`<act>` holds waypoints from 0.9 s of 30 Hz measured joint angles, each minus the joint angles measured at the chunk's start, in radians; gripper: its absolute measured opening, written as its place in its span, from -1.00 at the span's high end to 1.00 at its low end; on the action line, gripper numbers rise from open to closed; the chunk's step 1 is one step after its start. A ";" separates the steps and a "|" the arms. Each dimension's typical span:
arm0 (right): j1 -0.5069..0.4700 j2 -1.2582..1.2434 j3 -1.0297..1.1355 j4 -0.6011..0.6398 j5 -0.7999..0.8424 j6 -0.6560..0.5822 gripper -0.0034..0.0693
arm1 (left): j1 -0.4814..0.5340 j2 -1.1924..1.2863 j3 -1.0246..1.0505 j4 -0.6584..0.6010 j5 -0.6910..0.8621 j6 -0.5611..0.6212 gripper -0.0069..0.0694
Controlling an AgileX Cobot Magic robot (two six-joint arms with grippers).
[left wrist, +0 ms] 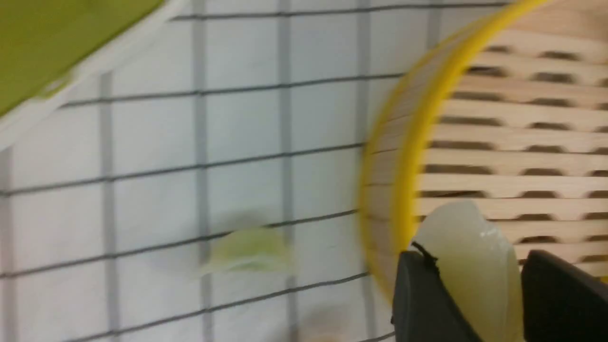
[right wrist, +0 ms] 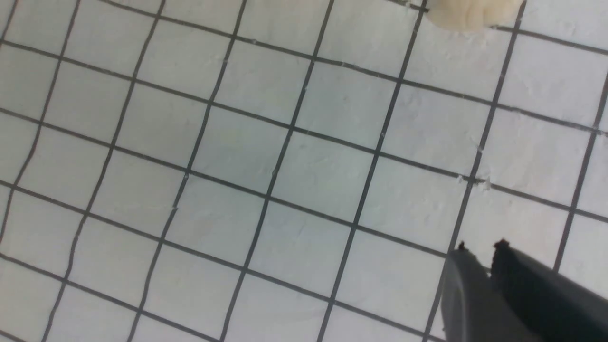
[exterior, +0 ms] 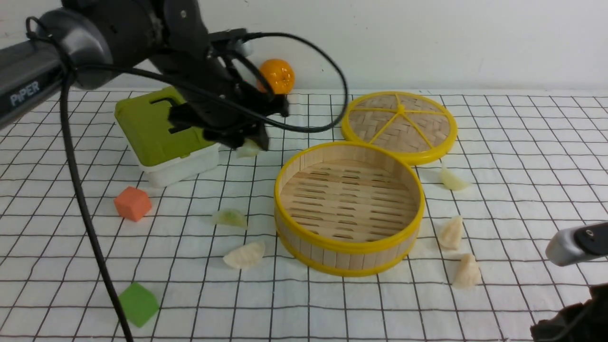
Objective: Put the dumplings into the steamer on the table with the white tablecloth.
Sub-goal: 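Place the dumpling into the bamboo steamer basket with the left gripper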
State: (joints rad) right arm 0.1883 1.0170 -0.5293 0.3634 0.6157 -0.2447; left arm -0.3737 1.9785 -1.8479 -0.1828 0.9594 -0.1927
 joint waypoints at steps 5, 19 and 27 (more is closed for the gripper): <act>0.000 0.000 0.000 0.000 -0.004 0.000 0.67 | -0.127 0.122 -0.110 0.001 -0.079 -0.016 0.15; 0.000 0.000 0.000 0.002 -0.004 0.000 0.65 | -0.176 0.359 -0.219 0.205 -0.142 -0.195 0.15; 0.000 0.000 0.000 0.011 -0.004 0.000 0.62 | -0.176 0.375 -0.228 0.202 -0.159 -0.206 0.15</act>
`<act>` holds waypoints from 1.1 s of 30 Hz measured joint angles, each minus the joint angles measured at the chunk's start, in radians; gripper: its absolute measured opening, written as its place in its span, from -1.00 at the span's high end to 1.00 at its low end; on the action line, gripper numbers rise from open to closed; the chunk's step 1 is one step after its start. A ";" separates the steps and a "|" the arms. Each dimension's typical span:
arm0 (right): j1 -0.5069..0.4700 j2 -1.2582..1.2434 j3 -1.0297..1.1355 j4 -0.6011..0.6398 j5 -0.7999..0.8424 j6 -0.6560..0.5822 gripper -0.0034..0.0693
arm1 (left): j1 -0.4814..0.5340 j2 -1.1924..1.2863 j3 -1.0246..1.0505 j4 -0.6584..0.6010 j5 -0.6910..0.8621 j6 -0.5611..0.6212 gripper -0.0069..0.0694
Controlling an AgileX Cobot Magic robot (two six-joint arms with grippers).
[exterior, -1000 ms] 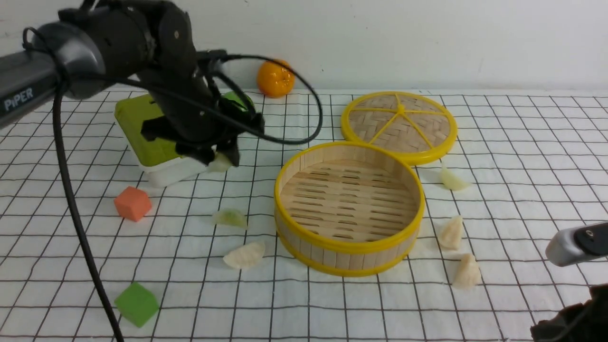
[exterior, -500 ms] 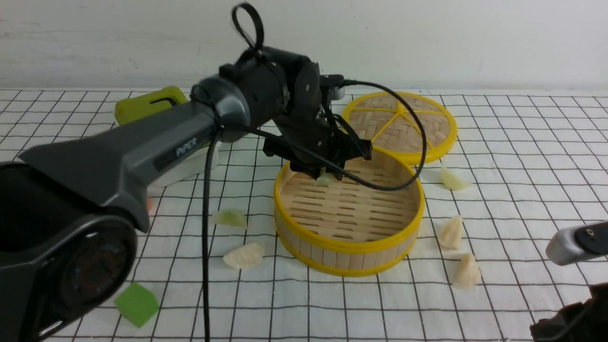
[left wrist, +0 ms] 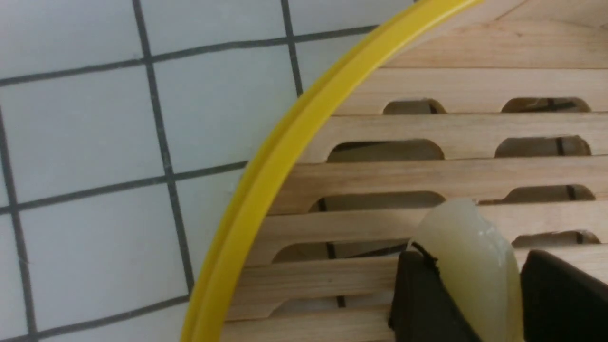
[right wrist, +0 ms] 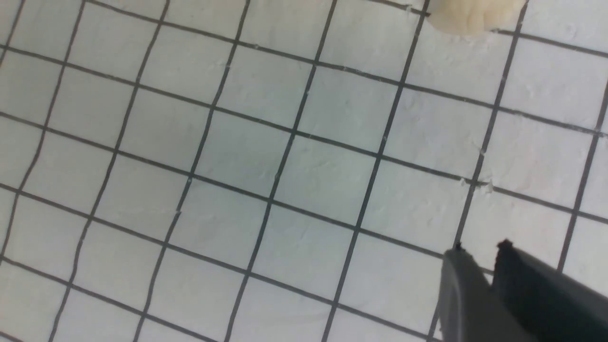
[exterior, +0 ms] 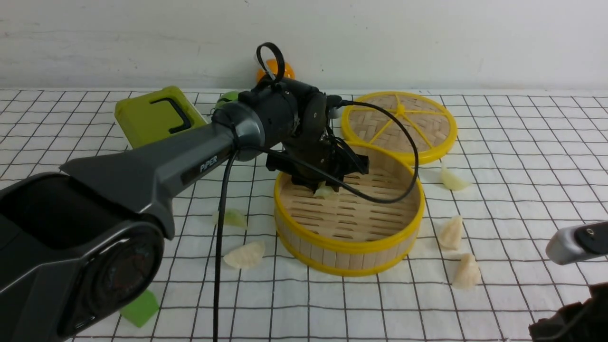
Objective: Put the dumplings into the steamer on the table with the white tablecloth.
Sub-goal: 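Place the dumpling into the bamboo steamer basket with the left gripper, then reach for and grasp a dumpling on the table with the left gripper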
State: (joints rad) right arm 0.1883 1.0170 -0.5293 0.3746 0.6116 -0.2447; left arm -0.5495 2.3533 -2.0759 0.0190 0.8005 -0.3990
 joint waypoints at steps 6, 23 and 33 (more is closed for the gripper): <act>0.000 0.000 0.000 0.004 0.000 0.000 0.62 | 0.000 0.000 -0.023 -0.019 0.022 -0.006 -0.05; 0.000 0.000 0.000 0.033 0.003 0.000 0.60 | 0.041 -0.323 -0.073 0.203 0.366 0.015 -0.14; 0.000 0.000 0.000 0.048 0.003 0.000 0.59 | 0.211 -0.338 0.328 0.164 0.201 0.046 -0.14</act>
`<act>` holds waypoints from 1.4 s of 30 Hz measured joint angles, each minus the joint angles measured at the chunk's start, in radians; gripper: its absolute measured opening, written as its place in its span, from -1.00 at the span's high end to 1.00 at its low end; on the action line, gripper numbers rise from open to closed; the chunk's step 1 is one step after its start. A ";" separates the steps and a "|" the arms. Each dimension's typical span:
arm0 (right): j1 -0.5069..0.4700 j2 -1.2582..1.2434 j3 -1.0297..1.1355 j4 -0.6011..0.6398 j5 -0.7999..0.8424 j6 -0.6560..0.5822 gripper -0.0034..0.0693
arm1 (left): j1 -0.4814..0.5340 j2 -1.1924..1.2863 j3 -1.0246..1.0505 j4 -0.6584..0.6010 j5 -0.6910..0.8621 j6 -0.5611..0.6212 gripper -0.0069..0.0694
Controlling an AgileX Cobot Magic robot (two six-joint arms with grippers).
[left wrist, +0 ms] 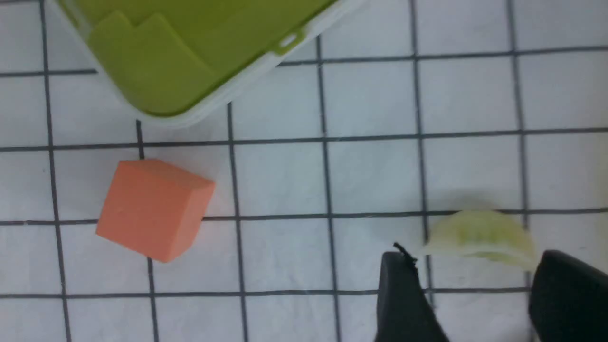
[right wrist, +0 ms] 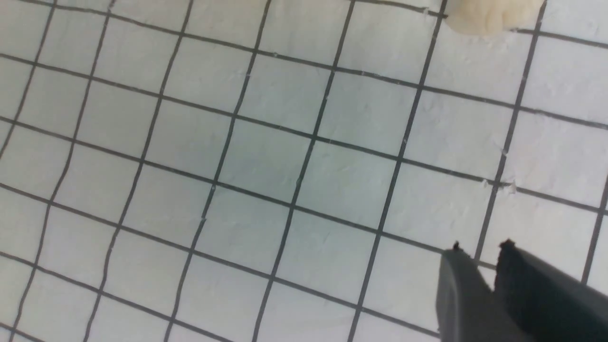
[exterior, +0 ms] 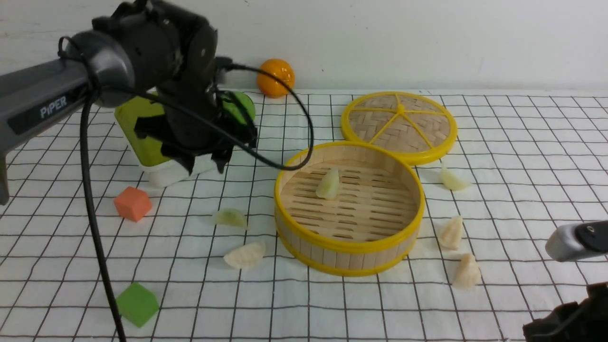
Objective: Put the dumplings into the steamer on the table with the white tablecloth.
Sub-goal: 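Reach for and grasp a dumpling on the table with the left gripper, then place the dumpling into the bamboo steamer basket with the left gripper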
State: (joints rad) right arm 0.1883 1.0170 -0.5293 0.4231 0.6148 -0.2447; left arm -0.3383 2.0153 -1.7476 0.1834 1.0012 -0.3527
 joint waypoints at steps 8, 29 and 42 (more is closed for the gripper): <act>0.000 0.000 0.000 0.012 0.000 0.000 0.57 | 0.014 0.080 0.029 -0.112 -0.046 0.555 -0.14; 0.000 0.000 0.000 0.016 0.000 0.000 0.55 | 0.009 0.173 0.023 -0.238 -0.092 1.150 0.27; 0.000 0.000 0.000 0.019 -0.001 0.000 0.53 | 0.009 0.086 -0.246 -0.255 0.155 0.422 0.27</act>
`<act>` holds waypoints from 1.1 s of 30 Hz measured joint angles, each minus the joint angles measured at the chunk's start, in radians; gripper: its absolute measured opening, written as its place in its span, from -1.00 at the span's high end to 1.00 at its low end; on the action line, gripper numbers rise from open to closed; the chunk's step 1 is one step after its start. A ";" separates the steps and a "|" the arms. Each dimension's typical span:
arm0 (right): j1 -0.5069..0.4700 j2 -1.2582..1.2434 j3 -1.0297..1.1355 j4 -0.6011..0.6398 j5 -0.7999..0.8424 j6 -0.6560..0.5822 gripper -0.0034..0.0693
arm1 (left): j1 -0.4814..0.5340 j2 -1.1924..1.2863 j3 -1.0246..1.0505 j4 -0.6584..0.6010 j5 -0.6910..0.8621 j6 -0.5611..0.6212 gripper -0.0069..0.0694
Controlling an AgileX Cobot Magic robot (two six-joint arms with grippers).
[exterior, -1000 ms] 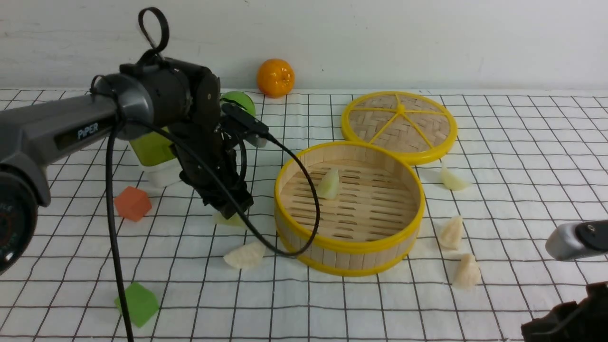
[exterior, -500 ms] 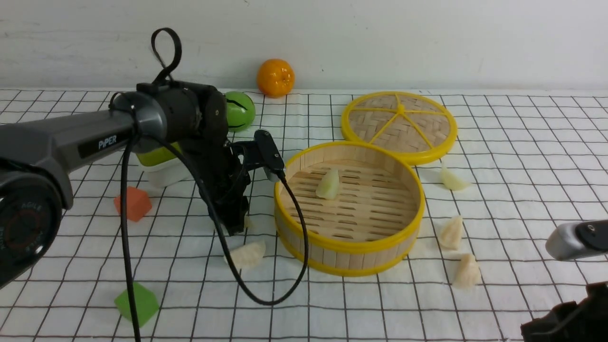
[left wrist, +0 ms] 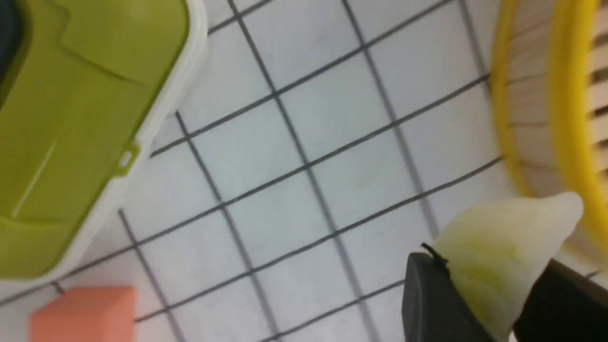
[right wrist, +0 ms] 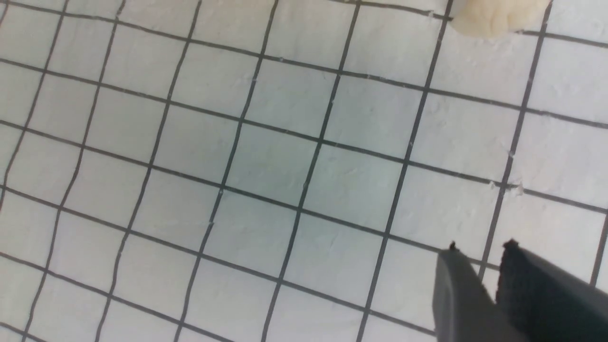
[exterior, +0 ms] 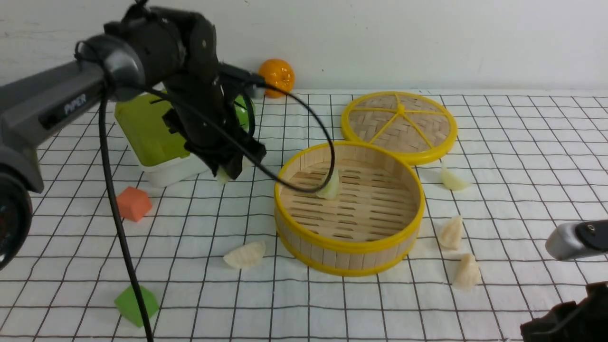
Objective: Put the dumplings into the steamer on the table with the white tablecloth.
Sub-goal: 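Place the dumpling into the bamboo steamer basket with the left gripper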
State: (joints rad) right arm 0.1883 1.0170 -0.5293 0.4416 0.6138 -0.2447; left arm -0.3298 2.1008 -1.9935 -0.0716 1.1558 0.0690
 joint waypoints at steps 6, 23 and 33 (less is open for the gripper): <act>0.000 0.000 0.000 -0.001 -0.005 0.000 0.52 | -0.041 0.019 -0.124 -0.363 0.015 -0.118 0.27; 0.000 0.000 0.000 0.038 -0.005 0.000 0.51 | -0.310 0.200 -0.129 0.120 -0.302 -0.486 0.28; 0.000 0.000 0.000 0.053 -0.003 0.000 0.46 | -0.309 0.256 -0.129 0.114 -0.349 -0.553 0.28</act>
State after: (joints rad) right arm 0.1883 1.0170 -0.5293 0.4947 0.6108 -0.2447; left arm -0.6392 2.3573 -2.1225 0.0423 0.8070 -0.4843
